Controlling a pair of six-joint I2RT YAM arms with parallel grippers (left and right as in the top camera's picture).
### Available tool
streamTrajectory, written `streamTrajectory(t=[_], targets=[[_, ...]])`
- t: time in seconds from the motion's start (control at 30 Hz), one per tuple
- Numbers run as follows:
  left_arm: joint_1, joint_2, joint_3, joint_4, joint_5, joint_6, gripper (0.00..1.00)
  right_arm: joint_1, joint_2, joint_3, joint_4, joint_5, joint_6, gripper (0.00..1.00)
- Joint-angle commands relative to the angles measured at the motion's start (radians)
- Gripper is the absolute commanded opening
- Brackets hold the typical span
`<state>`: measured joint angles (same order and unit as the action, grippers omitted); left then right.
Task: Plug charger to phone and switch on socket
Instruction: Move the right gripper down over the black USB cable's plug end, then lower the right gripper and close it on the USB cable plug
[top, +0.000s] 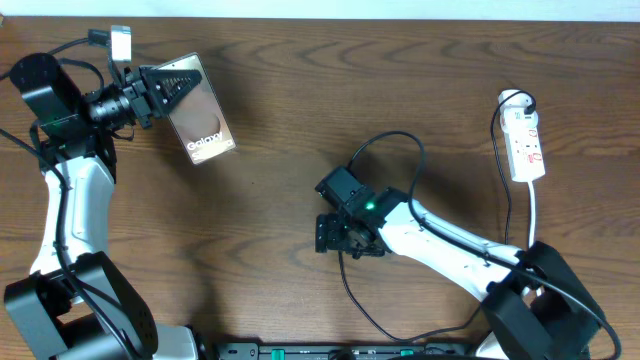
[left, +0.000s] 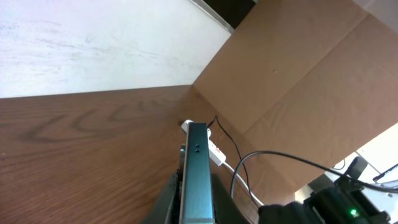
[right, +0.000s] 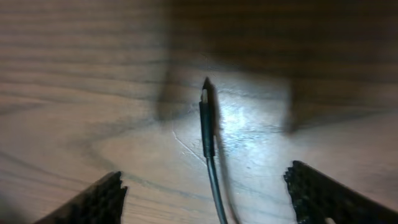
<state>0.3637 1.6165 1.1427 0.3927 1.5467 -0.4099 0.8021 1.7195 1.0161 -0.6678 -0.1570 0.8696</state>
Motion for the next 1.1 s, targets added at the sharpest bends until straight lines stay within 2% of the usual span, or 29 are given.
streamTrajectory(t=[0.0,0.1,0.37,0.6,0.83,1.07], targets=[[0.000,-0.015,0.004,0.006,0.024,0.014,0.07,0.011,0.077,-0.005,0.013,-0.005,0.035,0.75],[0.000,-0.015,0.004,0.006,0.024,0.017,0.07,0.011,0.101,-0.004,0.021,-0.014,0.035,0.72],[0.000,-0.015,0.004,0.006,0.023,0.036,0.07,0.011,0.100,-0.002,0.021,-0.002,0.035,0.72],[0.000,-0.015,0.004,0.006,0.024,0.036,0.08,0.011,0.101,-0.002,0.024,0.002,0.035,0.45],[0.000,-0.015,0.004,0.006,0.024,0.036,0.08,0.011,0.101,-0.002,0.024,0.002,0.035,0.32],[0.000,-0.015,0.004,0.006,0.024,0.036,0.08,0.002,0.100,-0.002,0.032,0.013,0.035,0.36]])
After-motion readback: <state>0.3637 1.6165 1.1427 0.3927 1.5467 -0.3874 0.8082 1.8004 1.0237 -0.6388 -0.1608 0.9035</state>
